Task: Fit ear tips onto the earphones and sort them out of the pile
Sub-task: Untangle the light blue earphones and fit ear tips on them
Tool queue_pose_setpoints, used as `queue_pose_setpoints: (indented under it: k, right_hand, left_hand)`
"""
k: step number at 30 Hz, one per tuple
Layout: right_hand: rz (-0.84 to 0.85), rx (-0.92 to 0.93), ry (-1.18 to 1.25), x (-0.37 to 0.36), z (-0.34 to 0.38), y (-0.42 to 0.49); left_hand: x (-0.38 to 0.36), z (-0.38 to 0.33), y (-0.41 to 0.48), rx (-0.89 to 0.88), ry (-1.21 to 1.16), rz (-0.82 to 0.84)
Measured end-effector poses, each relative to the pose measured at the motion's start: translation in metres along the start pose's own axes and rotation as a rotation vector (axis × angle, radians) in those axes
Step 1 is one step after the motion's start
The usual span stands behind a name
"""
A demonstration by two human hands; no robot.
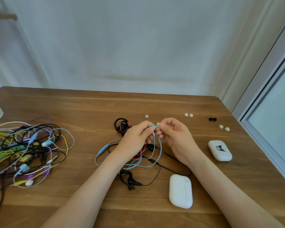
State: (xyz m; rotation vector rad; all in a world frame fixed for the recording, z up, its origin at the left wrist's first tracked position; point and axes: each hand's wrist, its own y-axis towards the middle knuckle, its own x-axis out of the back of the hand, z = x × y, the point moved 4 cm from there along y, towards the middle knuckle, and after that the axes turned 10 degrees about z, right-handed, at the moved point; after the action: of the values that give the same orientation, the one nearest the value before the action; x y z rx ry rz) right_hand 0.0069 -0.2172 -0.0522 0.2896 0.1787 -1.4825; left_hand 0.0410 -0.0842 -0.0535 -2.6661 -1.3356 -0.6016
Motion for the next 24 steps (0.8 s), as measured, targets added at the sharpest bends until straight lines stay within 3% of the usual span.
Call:
queue_pose_setpoints:
  k: [8, 19, 24]
  right_hand:
    - [0.069, -0.099, 0.028, 0.0023, -0.0013, 0.0018]
    - [0.137, -0.177, -0.165, 0.0068, 0.0002, 0.0008]
    - [0.08, -0.144, -0.244, 0.0061, -0.0016, 0.0011]
  left_hand:
    - [-0.0011, 0.003, -0.0005, 0.015, 0.099, 0.017]
    - [-0.002, 0.0016, -0.0029, 0.062, 0.112, 0.1]
    - [-0.0021, 0.0016, -0.0034, 0.086, 0.127, 0.105]
